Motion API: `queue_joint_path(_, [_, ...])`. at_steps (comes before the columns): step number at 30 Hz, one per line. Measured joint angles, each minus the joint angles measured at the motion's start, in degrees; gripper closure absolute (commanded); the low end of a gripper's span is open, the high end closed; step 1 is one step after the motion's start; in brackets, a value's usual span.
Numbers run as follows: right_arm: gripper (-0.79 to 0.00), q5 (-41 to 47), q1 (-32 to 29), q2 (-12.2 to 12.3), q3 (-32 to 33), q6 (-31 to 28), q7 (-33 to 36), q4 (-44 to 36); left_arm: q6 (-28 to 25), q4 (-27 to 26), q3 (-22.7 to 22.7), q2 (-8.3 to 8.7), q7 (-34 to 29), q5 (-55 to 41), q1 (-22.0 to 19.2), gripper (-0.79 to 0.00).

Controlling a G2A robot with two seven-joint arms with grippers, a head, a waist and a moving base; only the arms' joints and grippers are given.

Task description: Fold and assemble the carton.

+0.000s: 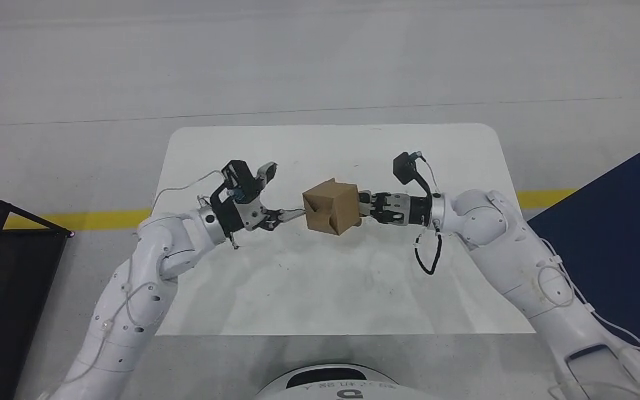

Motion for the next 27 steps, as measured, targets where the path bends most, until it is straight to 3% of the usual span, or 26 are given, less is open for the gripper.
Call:
queue_joint_path(5, [0.000,0.7,0.3,0.0,-0.1,-0.6,0.1,0.5,-6.3,1.4,-0.7,0.40,2.9,-0.7,0.3,-0.785])
queue_joint_path(13, [0.000,0.3,0.4,-0.1,-0.3,-0.6,-0.1,0.5,-4.6,2.4,3.8,-0.26,0.7,-0.6,-1.5,-0.785])
queue_joint_path(24, [0.000,0.0,-0.1,0.1,0.2,-1.0,-0.4,0.1,-0.4,4.7,9.0,-1.46,-3.2,-3.5,-5.6,-0.576])
queue_joint_path(27, [0.000,0.1,-0.2,0.2,0.3,-1.0,-0.4,0.1,-0.1,5.0,9.3,-1.53,-3.4,-3.8,-5.9,-0.563])
